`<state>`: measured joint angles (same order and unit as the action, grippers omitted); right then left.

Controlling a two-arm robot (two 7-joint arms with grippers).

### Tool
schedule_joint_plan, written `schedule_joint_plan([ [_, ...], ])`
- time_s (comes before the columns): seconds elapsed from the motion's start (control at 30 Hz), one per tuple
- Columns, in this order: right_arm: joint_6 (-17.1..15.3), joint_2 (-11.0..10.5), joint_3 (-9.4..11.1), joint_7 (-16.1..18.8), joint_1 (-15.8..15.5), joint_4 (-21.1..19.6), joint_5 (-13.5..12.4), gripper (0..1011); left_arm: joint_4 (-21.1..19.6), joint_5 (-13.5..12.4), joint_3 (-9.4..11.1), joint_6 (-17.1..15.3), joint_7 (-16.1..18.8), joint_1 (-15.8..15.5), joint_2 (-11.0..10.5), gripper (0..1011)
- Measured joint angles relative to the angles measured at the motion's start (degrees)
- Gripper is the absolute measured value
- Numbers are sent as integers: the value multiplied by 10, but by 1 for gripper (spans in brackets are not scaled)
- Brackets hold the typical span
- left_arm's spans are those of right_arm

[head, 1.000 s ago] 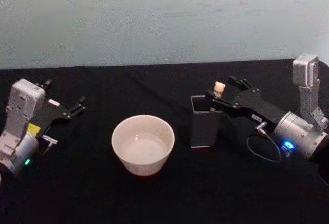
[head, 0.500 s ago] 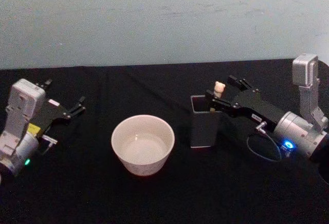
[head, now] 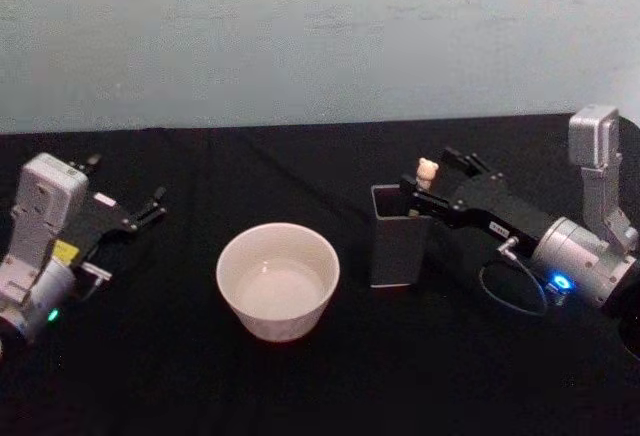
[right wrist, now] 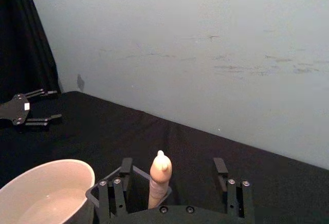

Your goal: Pick up the stirring spoon with one hand, stir inside the cup, then place it back in its original position.

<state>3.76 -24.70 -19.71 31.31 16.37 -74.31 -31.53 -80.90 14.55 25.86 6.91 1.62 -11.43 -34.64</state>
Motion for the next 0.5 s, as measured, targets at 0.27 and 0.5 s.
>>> schedule_joint_plan([
  [0.27, 0, 0, 0, 0, 0, 0, 0, 801, 0, 0, 0, 0, 0, 0, 0, 1001],
  [0.5, 0, 0, 0, 0, 0, 0, 0, 609, 0, 0, 0, 0, 0, 0, 0, 1002],
])
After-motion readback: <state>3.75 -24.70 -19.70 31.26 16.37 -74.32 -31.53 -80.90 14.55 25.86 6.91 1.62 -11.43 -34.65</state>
